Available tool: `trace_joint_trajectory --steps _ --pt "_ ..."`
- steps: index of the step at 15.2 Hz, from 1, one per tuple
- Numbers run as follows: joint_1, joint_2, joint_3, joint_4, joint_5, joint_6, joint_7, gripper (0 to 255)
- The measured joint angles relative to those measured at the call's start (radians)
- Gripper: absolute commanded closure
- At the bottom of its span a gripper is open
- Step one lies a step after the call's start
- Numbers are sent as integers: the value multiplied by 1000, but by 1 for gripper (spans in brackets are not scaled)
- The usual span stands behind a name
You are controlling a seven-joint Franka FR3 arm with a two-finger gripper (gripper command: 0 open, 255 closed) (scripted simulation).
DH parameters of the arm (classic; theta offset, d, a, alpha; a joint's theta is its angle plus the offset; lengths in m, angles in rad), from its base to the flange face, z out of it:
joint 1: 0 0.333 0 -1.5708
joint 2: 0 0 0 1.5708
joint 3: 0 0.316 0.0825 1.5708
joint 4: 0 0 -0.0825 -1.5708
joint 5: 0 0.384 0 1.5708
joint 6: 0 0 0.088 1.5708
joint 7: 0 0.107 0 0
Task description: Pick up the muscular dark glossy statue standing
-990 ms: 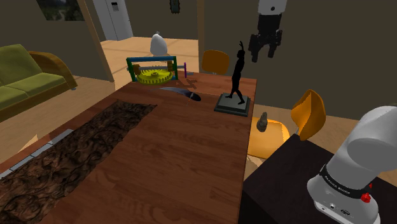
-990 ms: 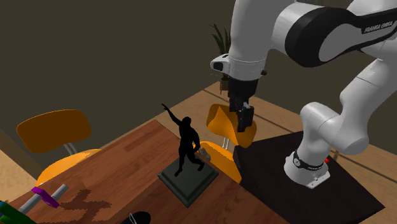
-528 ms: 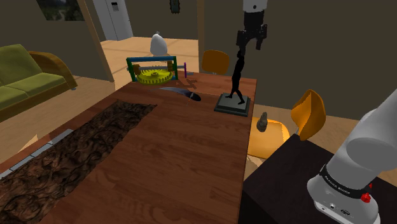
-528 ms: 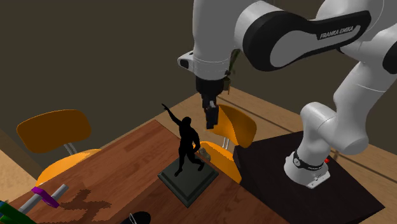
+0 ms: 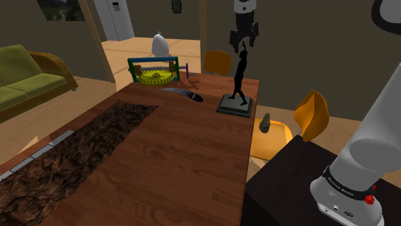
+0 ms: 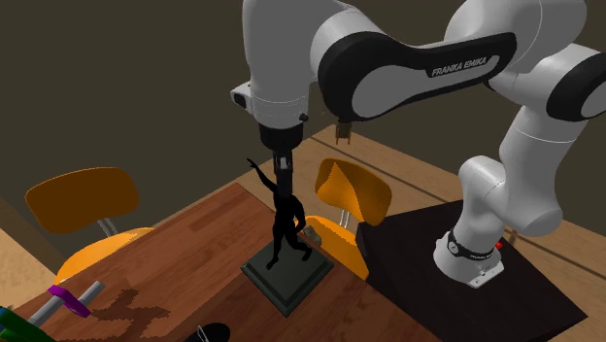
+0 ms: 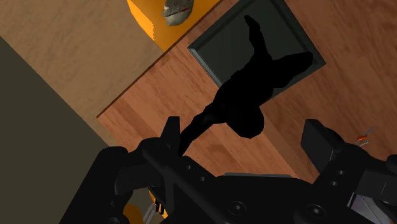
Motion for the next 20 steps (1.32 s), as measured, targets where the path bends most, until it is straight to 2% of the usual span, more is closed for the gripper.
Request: trace_joint_trajectory --steps 5,6,16,20 --pt "-1 -8 -1 -75 -2 66 9 0" --pt "-1 -10 -1 -81 -2 71 10 255" --pt "-1 -10 -1 -85 -2 77 11 255" --pt "0 -2 0 -39 -1 36 6 255"
